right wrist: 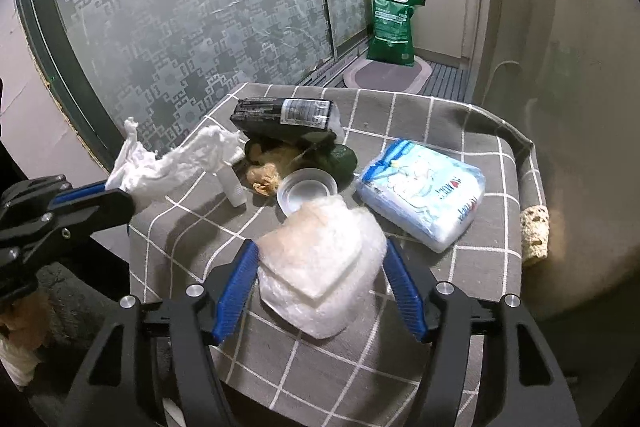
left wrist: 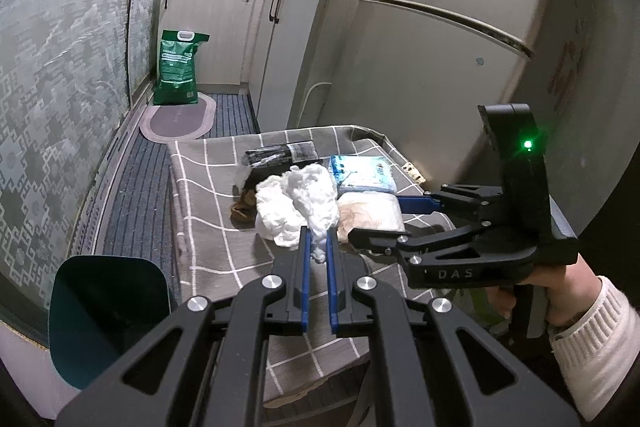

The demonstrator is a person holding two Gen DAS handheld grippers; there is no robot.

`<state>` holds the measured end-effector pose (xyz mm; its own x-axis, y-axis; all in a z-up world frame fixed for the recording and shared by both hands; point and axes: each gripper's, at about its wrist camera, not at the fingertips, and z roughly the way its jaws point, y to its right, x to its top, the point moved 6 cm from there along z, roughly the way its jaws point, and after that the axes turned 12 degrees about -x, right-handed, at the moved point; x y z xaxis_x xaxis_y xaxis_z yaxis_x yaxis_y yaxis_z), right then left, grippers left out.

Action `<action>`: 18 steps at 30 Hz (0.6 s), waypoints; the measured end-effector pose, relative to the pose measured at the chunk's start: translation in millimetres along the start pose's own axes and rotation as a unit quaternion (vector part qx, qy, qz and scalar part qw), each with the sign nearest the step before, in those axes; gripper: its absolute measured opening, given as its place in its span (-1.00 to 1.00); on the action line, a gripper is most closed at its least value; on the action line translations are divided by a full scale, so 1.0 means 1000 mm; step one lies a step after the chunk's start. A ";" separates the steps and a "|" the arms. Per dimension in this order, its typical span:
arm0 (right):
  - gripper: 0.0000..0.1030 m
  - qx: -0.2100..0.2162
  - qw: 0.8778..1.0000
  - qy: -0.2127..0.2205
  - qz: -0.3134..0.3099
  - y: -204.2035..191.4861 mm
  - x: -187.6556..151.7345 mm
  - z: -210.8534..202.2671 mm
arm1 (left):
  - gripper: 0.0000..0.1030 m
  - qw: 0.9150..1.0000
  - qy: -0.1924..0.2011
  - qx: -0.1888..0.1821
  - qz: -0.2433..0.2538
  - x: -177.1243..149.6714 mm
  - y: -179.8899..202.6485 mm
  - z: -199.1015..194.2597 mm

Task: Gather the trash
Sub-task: 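Grasp the crumpled white tissue with the left tool while the right tool grasps the bubble-wrap bag, then carry both items to the teal bin and open both tools to drop them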

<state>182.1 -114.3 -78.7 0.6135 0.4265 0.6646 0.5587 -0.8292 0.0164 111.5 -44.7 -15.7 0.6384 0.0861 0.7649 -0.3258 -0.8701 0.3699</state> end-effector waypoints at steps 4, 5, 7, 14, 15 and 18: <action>-0.33 -0.011 1.000 0.000 -0.013 -0.002 0.001 0.000 | -0.85 1.000 0.005 0.003 -0.003 0.000 -0.004 -0.006; -0.36 -0.012 1.000 0.003 -0.015 -0.003 0.002 -0.002 | -0.85 1.000 0.006 0.003 -0.003 0.000 -0.004 -0.008; -0.39 -0.011 1.000 0.009 -0.016 -0.004 0.004 -0.006 | -0.85 1.000 0.012 0.005 -0.003 0.000 -0.006 -0.012; -0.40 -0.021 0.999 0.044 -0.021 -0.011 0.021 -0.030 | -0.84 0.999 0.038 0.019 -0.012 0.002 -0.018 -0.037; -0.40 -0.020 0.998 0.050 -0.021 -0.012 0.025 -0.035 | -0.84 0.999 0.040 0.021 -0.014 0.002 -0.020 -0.040; -0.40 -0.015 0.998 0.065 -0.022 -0.022 0.033 -0.043 | -0.84 0.998 0.050 0.030 -0.020 0.001 -0.029 -0.053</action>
<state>166.2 -97.6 -24.5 0.5100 0.4141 0.7540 0.5650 -0.8222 0.0693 84.5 6.9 2.5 0.5767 0.1656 0.8000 -0.2583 -0.8921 0.3708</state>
